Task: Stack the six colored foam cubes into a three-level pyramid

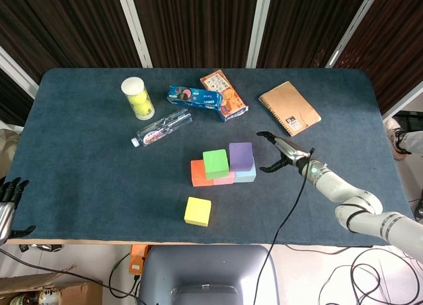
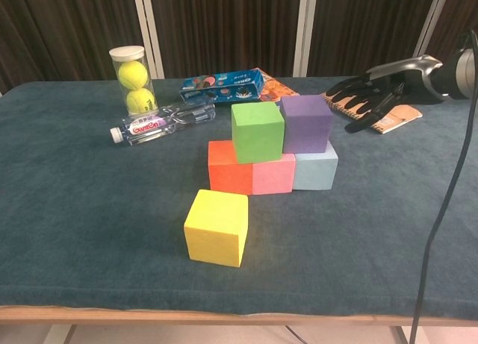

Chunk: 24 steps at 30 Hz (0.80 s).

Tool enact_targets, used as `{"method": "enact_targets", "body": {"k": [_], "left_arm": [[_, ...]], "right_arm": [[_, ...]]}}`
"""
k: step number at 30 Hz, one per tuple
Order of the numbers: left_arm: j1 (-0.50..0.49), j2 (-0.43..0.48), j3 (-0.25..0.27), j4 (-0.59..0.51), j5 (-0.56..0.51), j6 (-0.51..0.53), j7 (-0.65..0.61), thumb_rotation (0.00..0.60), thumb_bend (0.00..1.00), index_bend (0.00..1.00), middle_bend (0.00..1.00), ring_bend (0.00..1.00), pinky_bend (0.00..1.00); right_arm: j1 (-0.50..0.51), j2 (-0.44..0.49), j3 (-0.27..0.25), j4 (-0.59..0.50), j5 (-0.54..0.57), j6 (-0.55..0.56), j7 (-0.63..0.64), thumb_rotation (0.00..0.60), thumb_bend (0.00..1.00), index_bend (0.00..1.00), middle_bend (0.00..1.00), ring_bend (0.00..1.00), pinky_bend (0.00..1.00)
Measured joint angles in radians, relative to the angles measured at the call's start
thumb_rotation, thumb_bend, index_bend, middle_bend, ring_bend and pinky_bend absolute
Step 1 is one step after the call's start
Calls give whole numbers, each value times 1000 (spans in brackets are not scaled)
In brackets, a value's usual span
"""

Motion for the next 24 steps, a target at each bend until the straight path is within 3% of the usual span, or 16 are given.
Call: {"method": "enact_targets", "body": {"k": [12,19,24], "left_arm": [[5,3,1,7,-3,2,-13,580,119,53,0,0,108],[4,1,2,13,1,0,-19,582,119,53,0,0,108],[5,1,2,15,-1,0,-21,583,119,53,0,0,108]], "right_arm": [[52,-72,-37,60,-9,26,39,600,154,136,0,0,0],[61,-105,-45,96,18,52,35,600,153,275,0,0,0],[70,-132,-50,117,38,66,21,600,153,322,0,0,0]]}}
